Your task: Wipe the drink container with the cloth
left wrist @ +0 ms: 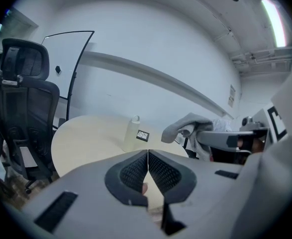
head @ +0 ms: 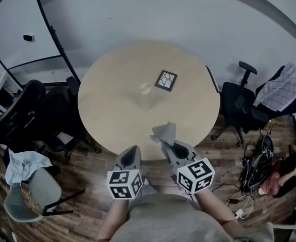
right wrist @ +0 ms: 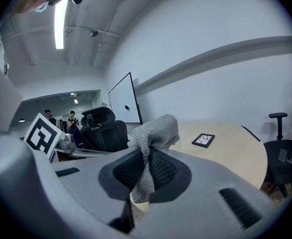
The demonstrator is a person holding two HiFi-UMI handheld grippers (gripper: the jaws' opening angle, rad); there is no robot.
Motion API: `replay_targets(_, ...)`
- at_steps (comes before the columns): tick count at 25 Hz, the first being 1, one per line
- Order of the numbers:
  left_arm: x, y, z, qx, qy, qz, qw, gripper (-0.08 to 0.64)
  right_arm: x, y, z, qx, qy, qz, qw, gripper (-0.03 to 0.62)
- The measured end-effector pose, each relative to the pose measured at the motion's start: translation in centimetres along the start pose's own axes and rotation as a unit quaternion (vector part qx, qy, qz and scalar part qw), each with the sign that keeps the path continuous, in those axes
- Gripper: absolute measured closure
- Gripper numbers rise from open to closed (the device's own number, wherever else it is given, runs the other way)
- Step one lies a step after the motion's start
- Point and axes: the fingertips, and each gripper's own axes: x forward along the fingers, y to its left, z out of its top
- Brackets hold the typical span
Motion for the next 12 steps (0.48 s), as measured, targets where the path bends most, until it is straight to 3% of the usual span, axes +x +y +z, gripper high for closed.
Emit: replay_targets(12,4.4,6.0,3.3,0.030,0.007,-0.032,0.9990,0.557,7.1,-1.1,1.6,0.012,-0.013,-0.040,0.999,0.580)
